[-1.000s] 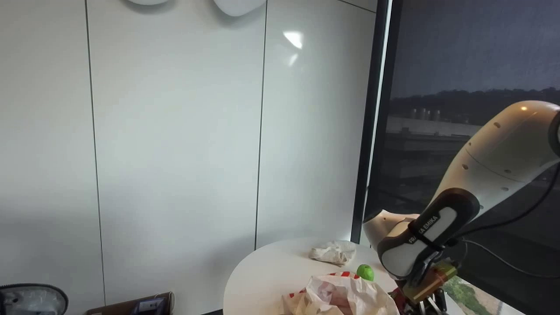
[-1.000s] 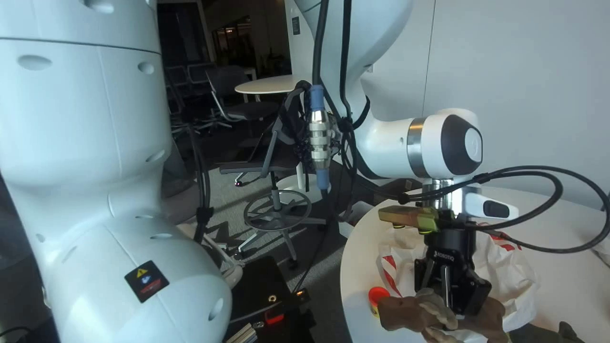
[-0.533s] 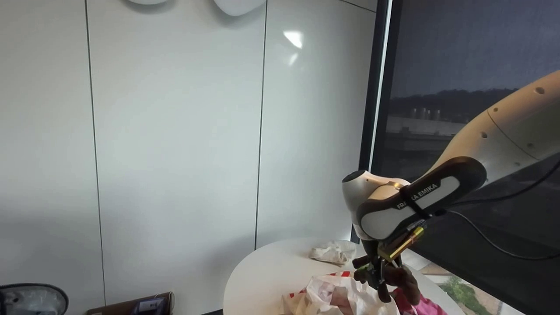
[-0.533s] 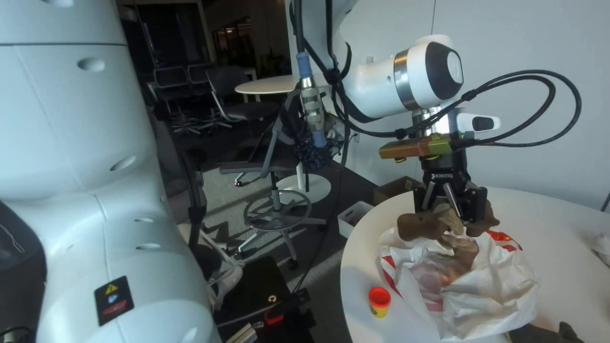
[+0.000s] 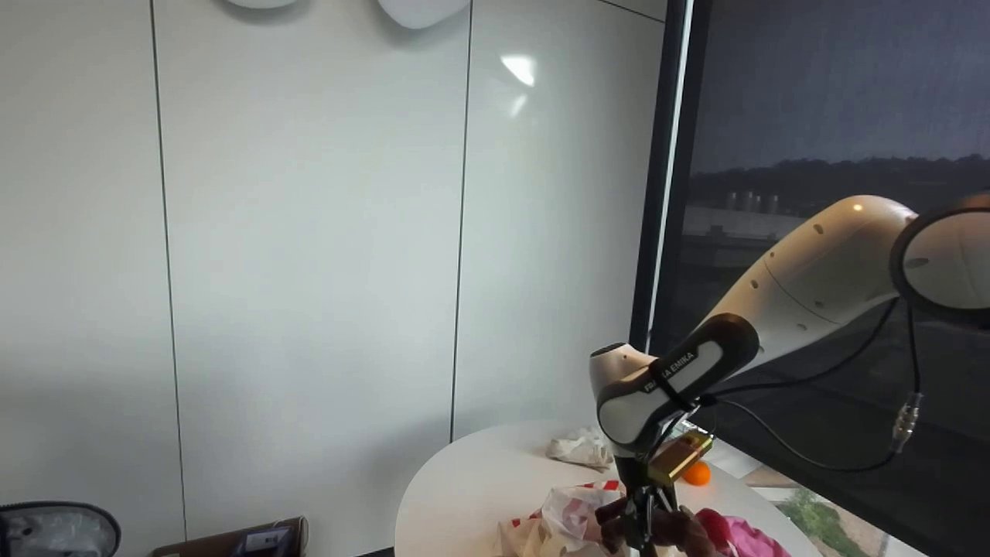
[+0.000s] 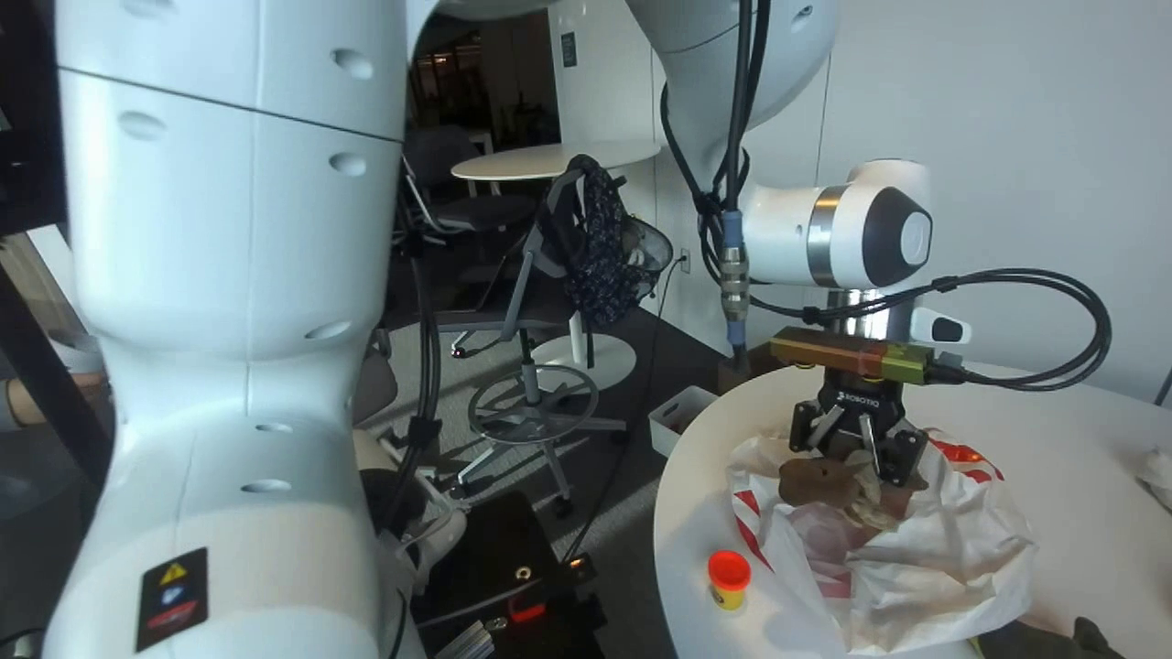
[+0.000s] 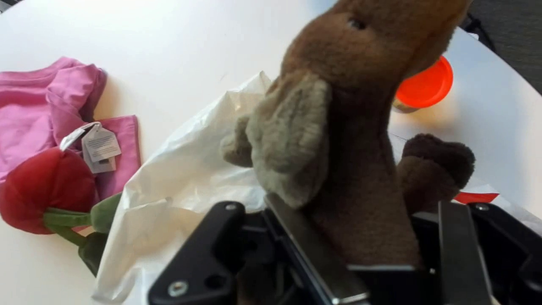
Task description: Put the yellow container, moose, radish and pink t-shirt in the plastic bag.
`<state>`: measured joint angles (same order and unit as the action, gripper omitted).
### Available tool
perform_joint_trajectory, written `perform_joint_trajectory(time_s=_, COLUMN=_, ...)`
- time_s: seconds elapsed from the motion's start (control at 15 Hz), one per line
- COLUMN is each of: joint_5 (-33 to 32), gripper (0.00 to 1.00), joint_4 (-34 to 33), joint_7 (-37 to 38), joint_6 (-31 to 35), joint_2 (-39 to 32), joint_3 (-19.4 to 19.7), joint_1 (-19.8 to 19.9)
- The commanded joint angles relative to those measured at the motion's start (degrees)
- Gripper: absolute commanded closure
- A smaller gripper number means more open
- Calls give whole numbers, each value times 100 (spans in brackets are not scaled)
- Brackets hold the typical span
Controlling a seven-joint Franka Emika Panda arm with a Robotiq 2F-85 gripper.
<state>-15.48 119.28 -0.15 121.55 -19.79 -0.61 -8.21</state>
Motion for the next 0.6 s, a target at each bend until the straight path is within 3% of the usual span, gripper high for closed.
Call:
perform_joint_trajectory(time_s=0.0, joint_5=48, gripper=96, joint_4=-854, joint_7=-371, joint_6=-113, joint_2=-801, joint_3=-132, joint_1=130)
perform_joint_trajectory(time_s=0.53, joint_5=112, gripper=97, joint_4=-1890, joint_7=-89, joint_6=146, joint_2=-1912, joint_3=-106, joint_1=56)
